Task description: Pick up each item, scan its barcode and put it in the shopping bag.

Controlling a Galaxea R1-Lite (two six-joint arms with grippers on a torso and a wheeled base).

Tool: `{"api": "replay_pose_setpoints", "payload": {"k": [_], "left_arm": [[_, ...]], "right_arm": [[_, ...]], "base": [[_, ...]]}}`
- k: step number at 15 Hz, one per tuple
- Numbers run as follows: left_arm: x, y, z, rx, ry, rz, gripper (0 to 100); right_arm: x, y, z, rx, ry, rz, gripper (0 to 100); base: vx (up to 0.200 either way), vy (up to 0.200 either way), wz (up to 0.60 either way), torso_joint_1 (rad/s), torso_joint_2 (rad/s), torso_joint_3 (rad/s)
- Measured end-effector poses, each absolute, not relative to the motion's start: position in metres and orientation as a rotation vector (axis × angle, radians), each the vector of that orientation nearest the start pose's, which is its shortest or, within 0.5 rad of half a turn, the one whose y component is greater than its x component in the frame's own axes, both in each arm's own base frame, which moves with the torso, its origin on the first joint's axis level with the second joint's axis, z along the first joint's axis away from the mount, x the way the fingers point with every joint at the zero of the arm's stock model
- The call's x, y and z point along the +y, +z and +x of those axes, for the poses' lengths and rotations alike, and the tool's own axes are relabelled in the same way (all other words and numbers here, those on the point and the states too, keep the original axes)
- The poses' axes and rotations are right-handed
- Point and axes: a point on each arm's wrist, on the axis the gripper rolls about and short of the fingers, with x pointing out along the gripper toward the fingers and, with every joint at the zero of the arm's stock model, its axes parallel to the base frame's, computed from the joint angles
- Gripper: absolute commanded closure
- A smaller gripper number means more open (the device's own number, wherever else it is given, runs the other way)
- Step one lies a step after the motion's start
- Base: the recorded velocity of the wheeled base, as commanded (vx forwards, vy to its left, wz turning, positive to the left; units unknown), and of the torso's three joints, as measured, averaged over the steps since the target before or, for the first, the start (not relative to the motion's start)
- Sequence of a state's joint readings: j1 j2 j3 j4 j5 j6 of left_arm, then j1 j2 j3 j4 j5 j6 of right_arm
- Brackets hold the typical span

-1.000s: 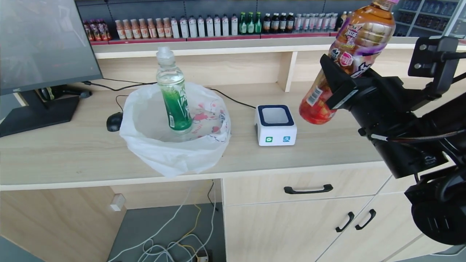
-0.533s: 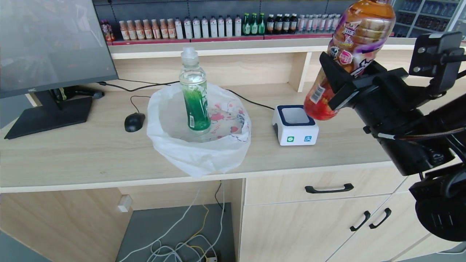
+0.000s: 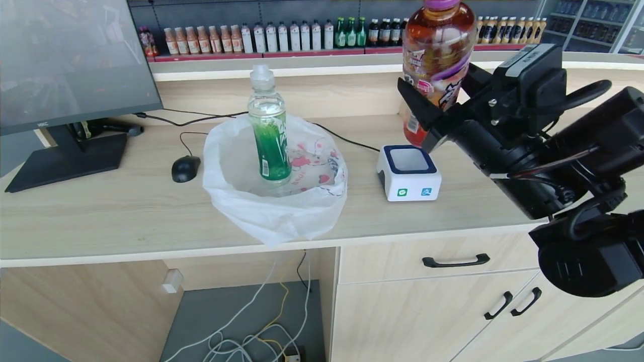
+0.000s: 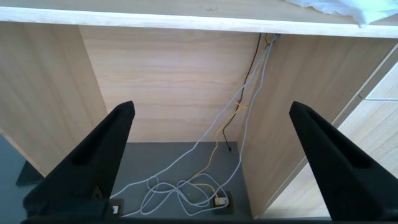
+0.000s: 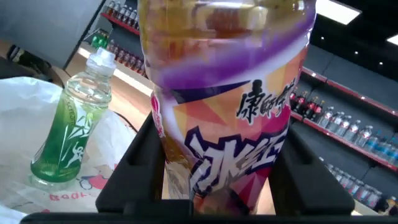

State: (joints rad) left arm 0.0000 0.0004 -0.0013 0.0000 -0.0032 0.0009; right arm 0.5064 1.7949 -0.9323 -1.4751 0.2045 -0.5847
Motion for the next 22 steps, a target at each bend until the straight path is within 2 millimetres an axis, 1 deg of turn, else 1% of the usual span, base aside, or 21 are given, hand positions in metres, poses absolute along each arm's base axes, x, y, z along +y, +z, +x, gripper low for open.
{"api": "replay_pose_setpoints", "payload": {"k": [3,5,7,11,14,18,22], "left_arm": [[0.000,0.076,-0.023,0.000,-0.003,0.000,0],[0.000,0.076,-0.023,-0.001,-0.003,0.000,0],[0.000,0.076,-0.023,0.000,-0.003,0.000,0],[0.000,0.076,-0.023,0.000,-0.003,0.000,0],[0.000,0.076,-0.023,0.000,-0.003,0.000,0],[0.000,0.076,-0.023,0.000,-0.003,0.000,0],[0.000,0.076,-0.023,0.000,-0.003,0.000,0]], "right_arm": [[0.165,0.267,0.293,-0.794,0.653,-0.607,100],[0.158,0.268,0.305,-0.806,0.727,-0.694,100],[0.152,0.266,0.314,-0.811,0.743,-0.723,100],[0.148,0.256,0.323,-0.848,0.853,-0.779,100],[0.141,0.248,0.331,-0.851,0.872,-0.817,100],[0.124,0.244,0.346,-0.839,0.804,-0.875,100],[0.123,0.237,0.353,-0.839,0.790,-0.897,100]], "base": [[0.000,0.000,0.00,0.000,0.00,0.000],[0.000,0.000,0.00,0.000,0.00,0.000],[0.000,0.000,0.00,0.000,0.00,0.000],[0.000,0.000,0.00,0.000,0.00,0.000],[0.000,0.000,0.00,0.000,0.00,0.000],[0.000,0.000,0.00,0.000,0.00,0.000],[0.000,0.000,0.00,0.000,0.00,0.000]]}}
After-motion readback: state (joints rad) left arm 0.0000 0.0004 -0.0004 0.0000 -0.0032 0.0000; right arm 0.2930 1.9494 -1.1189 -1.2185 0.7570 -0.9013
